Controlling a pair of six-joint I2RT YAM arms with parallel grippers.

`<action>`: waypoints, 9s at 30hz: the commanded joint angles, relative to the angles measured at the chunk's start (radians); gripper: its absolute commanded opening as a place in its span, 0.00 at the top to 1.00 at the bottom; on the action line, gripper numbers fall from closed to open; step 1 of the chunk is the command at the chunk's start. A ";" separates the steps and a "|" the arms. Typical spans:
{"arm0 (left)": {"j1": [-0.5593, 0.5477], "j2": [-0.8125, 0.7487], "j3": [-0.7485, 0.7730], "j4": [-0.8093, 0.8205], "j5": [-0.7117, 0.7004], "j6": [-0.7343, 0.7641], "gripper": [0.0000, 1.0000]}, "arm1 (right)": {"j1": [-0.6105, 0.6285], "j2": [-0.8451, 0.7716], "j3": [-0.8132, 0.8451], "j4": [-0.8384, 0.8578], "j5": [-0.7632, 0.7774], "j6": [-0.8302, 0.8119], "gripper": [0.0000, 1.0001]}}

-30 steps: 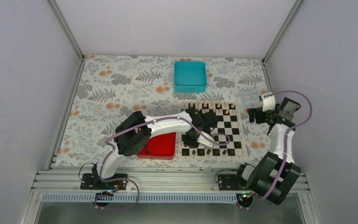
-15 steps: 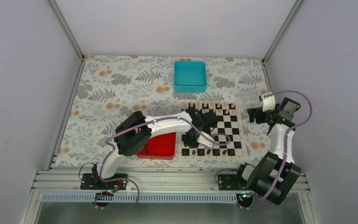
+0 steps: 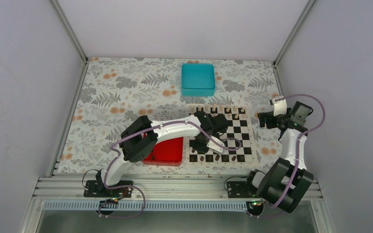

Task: Set up the chess pieces on the board
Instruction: Place the chess piece on the chessboard, then pick up the chess piece from the storage box, then place the chess piece on the chessboard, then pick up the chess piece from the storage box.

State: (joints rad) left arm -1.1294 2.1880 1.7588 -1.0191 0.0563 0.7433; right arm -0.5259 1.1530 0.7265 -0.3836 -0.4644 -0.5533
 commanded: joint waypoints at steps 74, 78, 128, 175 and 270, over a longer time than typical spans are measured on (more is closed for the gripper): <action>0.344 -0.282 -0.485 0.153 0.012 -0.022 0.77 | -0.011 0.030 0.024 -0.019 -0.042 -0.022 0.00; 0.344 -0.280 -0.474 0.145 0.012 -0.019 0.81 | -0.011 0.030 0.024 -0.021 -0.045 -0.022 0.00; -0.041 0.124 0.248 -0.116 0.061 0.005 0.85 | -0.010 0.048 0.028 -0.035 -0.062 -0.030 0.00; -0.030 0.148 0.160 -0.038 0.000 0.015 0.83 | -0.011 0.051 0.029 -0.041 -0.068 -0.036 0.00; 0.372 -0.316 -0.440 0.163 -0.086 -0.044 0.94 | -0.011 0.088 0.039 -0.072 -0.078 -0.049 0.00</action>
State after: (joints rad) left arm -0.7567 1.8767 1.2694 -0.8074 -0.0437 0.6983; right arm -0.5259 1.2320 0.7437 -0.4442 -0.5129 -0.5835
